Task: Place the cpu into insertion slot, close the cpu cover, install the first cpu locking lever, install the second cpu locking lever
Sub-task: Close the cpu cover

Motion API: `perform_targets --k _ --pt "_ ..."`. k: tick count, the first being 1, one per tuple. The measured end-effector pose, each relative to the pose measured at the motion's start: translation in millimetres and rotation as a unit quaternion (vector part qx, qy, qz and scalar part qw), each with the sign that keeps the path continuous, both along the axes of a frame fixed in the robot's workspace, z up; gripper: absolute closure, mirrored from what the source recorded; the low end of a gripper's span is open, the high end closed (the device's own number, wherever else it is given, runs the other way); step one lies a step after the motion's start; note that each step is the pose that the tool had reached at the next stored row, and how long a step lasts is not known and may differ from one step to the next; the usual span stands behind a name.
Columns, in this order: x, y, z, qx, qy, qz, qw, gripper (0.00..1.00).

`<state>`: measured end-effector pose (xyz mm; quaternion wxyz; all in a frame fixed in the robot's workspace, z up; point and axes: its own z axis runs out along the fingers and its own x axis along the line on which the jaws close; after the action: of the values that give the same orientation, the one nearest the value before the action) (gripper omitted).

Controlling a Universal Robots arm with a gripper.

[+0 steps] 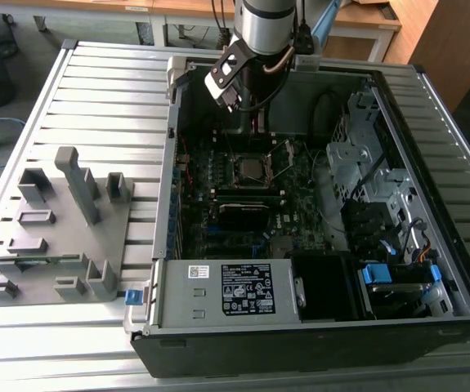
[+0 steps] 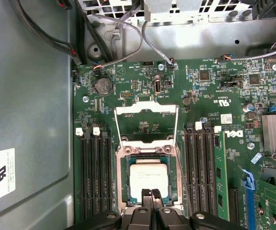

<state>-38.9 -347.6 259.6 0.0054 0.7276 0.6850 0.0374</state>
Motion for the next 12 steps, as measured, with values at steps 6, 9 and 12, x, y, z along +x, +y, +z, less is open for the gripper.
perform_targets --k 6,9,12 --pt "1.2 0.0 0.2 -0.0001 0.0 0.0 1.0 0.9" --pt "2.1 0.0 0.1 0.0 0.0 0.0 1.0 0.9" --pt "2.7 0.0 0.1 0.0 0.0 0.0 1.0 0.9"
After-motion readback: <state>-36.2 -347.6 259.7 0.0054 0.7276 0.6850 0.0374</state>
